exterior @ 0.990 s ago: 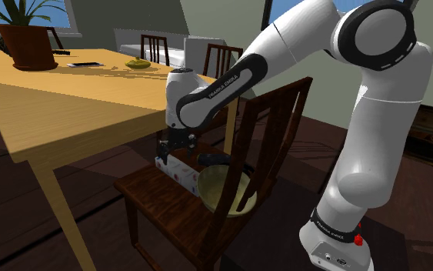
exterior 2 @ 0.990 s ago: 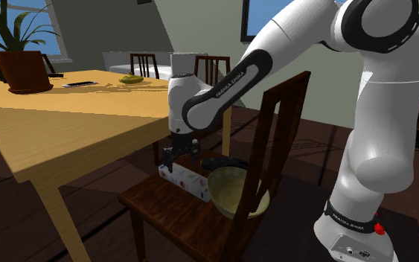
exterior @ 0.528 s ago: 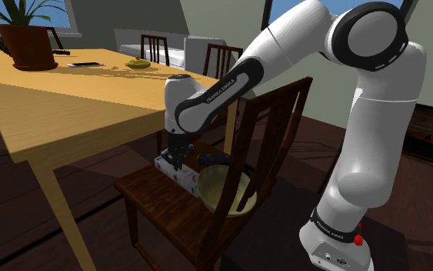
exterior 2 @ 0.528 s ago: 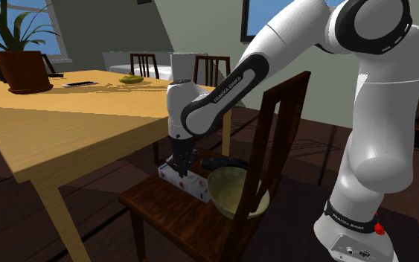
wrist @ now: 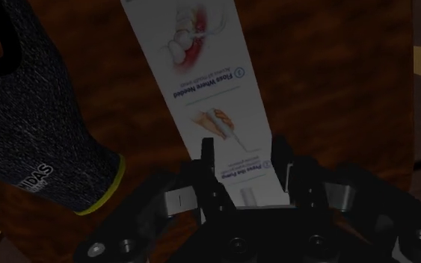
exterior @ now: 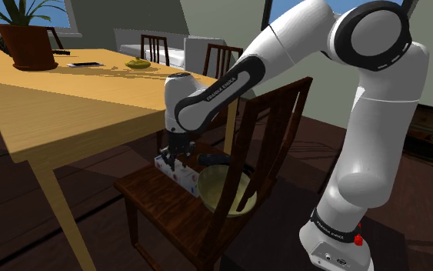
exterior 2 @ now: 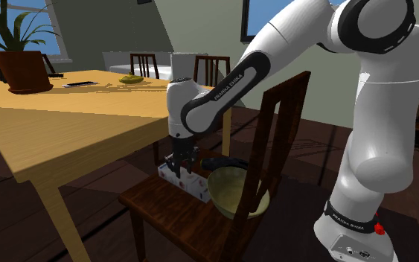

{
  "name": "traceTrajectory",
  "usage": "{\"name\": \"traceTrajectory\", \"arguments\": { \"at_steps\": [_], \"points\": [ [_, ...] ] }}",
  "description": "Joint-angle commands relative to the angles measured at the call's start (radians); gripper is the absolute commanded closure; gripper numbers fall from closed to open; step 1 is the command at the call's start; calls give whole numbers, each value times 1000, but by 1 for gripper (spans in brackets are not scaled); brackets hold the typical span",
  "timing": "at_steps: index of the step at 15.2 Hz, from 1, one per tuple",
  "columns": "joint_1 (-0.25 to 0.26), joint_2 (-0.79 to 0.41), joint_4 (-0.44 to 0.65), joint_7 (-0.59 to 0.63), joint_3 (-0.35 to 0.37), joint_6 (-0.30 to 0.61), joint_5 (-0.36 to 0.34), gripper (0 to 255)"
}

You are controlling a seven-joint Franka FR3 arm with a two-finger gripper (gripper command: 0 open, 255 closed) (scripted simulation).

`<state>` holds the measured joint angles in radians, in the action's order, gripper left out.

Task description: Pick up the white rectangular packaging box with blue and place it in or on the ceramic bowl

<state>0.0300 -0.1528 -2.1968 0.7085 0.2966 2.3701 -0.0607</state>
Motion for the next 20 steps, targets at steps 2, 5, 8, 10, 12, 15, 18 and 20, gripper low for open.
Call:
{"name": "traceTrajectory", "arguments": {
  "at_steps": [2,5,8,10,12,15,18,20],
  "points": [
    [-6,60,-53,-47,8,-29,21,0],
    [-4,31,-65,-38,5,9,7,0],
    [-2,1,-74,-27,2,47,-8,0],
    [0,-15,-78,-21,0,67,-16,0],
    [0,-15,-78,-21,0,67,-16,0],
    [0,-15,-78,-21,0,67,-16,0],
    [0,-15,-78,-21,0,66,-16,255],
    [0,-15,-78,-21,0,66,-16,255]
  ]
}}
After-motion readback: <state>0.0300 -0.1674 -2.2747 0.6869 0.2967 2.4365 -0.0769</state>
